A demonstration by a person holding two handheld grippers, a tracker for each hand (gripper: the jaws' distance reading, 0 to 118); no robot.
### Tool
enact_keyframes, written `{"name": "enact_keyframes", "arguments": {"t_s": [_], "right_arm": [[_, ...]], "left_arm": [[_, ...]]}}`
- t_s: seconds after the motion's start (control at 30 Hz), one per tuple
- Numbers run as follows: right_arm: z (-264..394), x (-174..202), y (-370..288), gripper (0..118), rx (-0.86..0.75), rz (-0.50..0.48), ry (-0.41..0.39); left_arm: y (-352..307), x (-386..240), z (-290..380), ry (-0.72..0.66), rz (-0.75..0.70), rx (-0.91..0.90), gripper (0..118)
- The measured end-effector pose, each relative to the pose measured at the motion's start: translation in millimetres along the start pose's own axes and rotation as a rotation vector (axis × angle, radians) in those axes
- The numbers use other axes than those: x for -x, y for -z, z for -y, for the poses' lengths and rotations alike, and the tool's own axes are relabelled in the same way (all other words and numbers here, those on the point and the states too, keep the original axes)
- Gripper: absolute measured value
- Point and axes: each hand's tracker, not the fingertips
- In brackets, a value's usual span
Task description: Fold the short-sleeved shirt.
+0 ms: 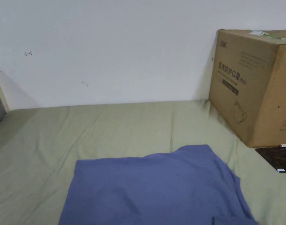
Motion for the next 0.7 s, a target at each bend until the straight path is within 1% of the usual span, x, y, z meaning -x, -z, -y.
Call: {"name": "enact_keyframes", "arguments": {"t_s": [0.07,0.1,0.17,0.27,0.37,0.43,0.5,0.53,0.57,0.6,0.63,0.67,0.7], "right_arm": [[3.9,-0.8,-3.9,0,0.034,-0.005,-0.019],[5.2,-1.1,-6.4,0,0.056,0.0,-0.033],[5.9,-0.7,-11.6,0,0.075,-0.002,-0.046],[0.2,-1.6,-13.3,0,0.118,0.008,-0.045],[-6.3,1.2,-14.5,0,0.17,0.076,-0.092],[-8.3,1.5,-16.3,0,0.179,0.069,-0.087],[-11.2,0.7,-16.0,0,0.184,0.068,-0.076],[-12.2,1.0,-15.3,0,0.181,0.072,-0.074],[-12.4,0.5,-15.8,3,0.177,0.071,-0.067],[-13.9,-0.7,-15.0,19,0.179,0.067,-0.039],[-14.6,-1.9,-13.9,64,0.192,0.091,-0.004],[-14.1,-3.8,-13.4,94,0.205,0.128,0.023],[-12.9,-4.5,-16.2,106,0.198,0.137,0.043]], "left_arm": [[-7.9,-0.7,6.4,0.013,0.034,0.041,2],[-12.9,-2.0,8.3,0.036,0.026,0.044,2],[-19.7,-2.8,9.4,0.087,0.036,0.069,2],[-24.9,-7.0,5.5,0.198,0.017,0.094,2],[-27.0,-13.4,-0.9,0.297,-0.014,0.124,2],[-26.9,-13.3,-3.2,0.342,-0.024,0.136,2],[-27.3,-15.5,-4.7,0.336,-0.017,0.135,2],[-36.0,-24.5,-3.7,0.337,-0.014,0.134,4],[-37.9,-25.2,-5.3,0.326,-0.002,0.139,16],[-37.9,-24.4,-5.5,0.287,0.007,0.157,47],[-36.4,-22.1,-5.1,0.251,-0.014,0.183,93],[-35.0,-12.1,-4.6,0.221,0.006,0.205,104],[-39.6,-7.7,-4.9,0.2,0.032,0.188,102]]}}
